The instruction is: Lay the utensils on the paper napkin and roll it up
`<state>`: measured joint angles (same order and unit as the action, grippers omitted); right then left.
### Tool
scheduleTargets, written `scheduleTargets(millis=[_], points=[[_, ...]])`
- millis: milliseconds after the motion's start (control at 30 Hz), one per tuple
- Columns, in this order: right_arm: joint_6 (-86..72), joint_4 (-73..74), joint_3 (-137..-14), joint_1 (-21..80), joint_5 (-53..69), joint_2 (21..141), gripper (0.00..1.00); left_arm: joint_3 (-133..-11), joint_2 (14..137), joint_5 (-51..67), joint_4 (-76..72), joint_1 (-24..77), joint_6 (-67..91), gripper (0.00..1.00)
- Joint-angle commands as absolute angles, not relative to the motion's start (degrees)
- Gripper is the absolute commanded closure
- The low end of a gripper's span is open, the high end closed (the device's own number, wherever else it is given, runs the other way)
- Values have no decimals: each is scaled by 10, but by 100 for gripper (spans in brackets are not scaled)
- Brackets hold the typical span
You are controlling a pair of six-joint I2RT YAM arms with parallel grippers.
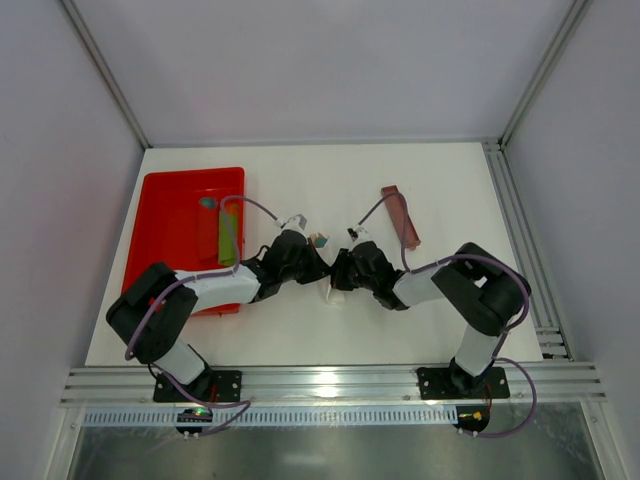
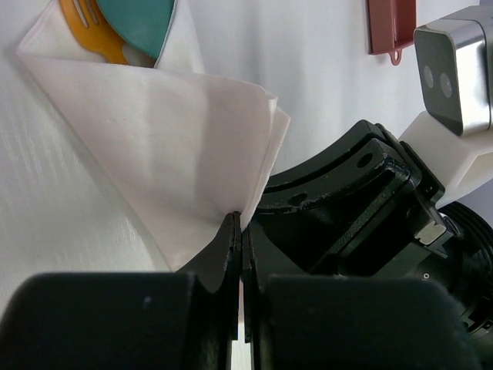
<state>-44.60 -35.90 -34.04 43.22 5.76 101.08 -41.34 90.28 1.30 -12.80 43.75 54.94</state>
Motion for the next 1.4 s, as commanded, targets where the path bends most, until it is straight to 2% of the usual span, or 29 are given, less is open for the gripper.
scheduleTargets(millis=[0, 167, 667, 900, 1367], points=[[-408, -270, -342, 443, 87, 999, 94, -432, 911, 18, -142, 440, 533, 99], [-381, -206, -348, 441, 63, 953, 94, -425, 900, 4, -127, 440, 526, 98], [-364, -132, -323, 437, 39, 843, 94, -413, 896, 4, -127, 441, 524, 99], [-379, -155, -290, 439, 62, 846, 95, -417, 893, 4, -130, 441, 528, 99], [-372, -168, -278, 441, 43, 865, 96, -446, 925, 84, -180, 454, 501, 97]])
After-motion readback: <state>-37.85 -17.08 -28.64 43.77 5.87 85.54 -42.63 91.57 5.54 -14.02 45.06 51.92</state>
